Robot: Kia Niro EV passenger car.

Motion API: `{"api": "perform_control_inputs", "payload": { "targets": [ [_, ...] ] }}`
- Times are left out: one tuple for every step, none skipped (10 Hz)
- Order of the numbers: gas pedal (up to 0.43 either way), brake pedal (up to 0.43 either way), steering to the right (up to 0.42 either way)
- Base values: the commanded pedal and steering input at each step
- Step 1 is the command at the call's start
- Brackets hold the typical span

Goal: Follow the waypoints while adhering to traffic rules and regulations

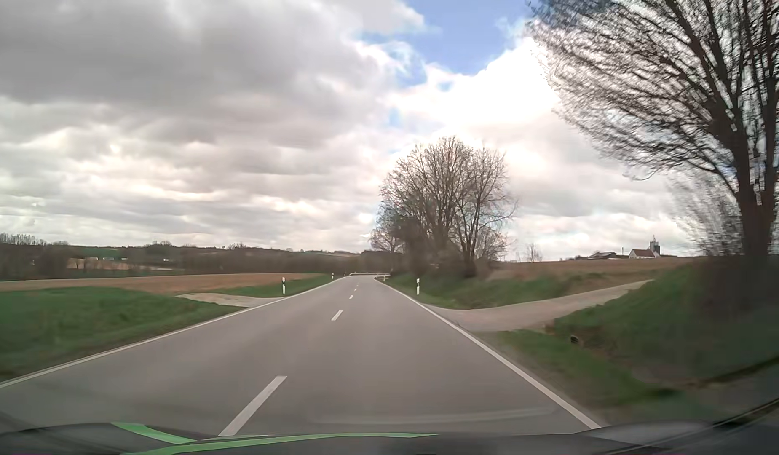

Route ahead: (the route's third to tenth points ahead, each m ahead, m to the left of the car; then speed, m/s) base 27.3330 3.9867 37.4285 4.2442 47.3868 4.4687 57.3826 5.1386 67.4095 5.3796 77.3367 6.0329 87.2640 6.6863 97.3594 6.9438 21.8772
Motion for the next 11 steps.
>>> {"api": "perform_control_inputs", "payload": {
  "targets": [
    [0.220,0.000,-0.004],
    [0.220,0.000,-0.004],
    [0.220,0.000,-0.004],
    [0.220,0.000,-0.004],
    [0.220,0.000,-0.004],
    [0.220,0.000,-0.004],
    [0.220,0.000,-0.004],
    [0.220,0.000,-0.003],
    [0.220,0.000,-0.003],
    [0.220,0.000,-0.003],
    [0.220,0.000,-0.003]
  ]
}}
